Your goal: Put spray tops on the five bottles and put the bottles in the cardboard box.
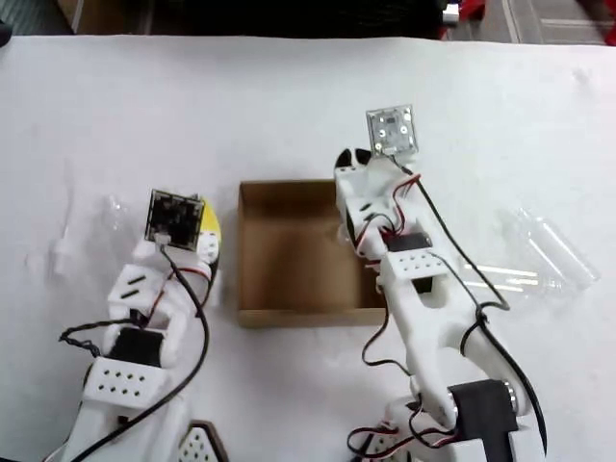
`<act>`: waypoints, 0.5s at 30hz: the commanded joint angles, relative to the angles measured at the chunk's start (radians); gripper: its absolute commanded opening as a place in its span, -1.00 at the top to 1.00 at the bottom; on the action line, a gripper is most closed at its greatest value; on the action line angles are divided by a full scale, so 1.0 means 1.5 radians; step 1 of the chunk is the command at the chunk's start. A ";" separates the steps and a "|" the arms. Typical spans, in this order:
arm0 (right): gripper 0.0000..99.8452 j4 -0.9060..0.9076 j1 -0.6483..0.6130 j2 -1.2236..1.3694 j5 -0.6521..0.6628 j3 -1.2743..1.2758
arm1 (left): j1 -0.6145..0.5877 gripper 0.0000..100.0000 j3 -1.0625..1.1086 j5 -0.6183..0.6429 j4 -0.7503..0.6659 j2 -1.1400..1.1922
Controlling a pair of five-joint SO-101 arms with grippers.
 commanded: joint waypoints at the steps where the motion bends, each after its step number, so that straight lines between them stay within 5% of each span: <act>1: 0.97 -0.006 -0.005 0.001 0.001 -0.017 | -0.003 0.95 -0.006 0.000 -0.023 -0.015; 7: 0.94 0.008 -0.005 -0.002 0.001 -0.016 | -0.003 0.95 -0.006 0.000 -0.023 -0.015; 15: 0.59 0.008 -0.005 -0.006 0.000 -0.016 | -0.003 0.95 -0.006 0.000 -0.023 -0.014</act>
